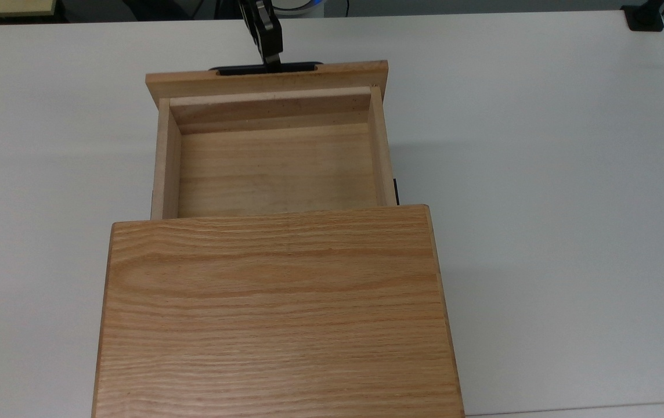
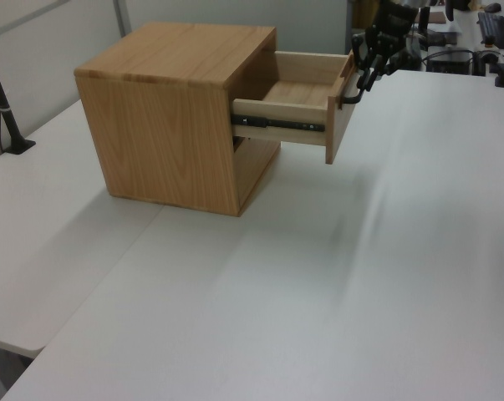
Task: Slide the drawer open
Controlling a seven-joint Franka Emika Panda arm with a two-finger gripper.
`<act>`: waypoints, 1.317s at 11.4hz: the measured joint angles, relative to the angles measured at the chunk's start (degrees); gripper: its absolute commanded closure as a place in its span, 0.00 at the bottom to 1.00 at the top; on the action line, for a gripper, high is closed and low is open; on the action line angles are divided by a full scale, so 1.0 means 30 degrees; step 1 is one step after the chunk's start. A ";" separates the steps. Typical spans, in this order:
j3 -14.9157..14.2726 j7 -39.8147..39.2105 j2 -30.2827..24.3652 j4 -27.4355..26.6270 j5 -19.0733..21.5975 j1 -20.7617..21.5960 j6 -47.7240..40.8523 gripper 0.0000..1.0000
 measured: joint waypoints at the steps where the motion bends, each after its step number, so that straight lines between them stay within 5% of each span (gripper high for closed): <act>1: -0.0041 -0.0202 -0.0253 -0.0135 0.0000 -0.0008 -0.0468 0.01; 4: 0.0031 -0.2194 -0.0761 -0.0126 0.0682 -0.0017 -0.1900 0.00; 8: 0.0085 -1.0780 -0.0949 0.0590 0.0528 -0.0016 -0.5813 0.00; 12: 0.0641 -1.8491 -0.0451 0.1625 -0.3963 -0.0004 -0.7936 0.00; 15: 0.0665 -2.1180 0.1260 0.4447 -0.4674 -0.0517 -0.8911 0.00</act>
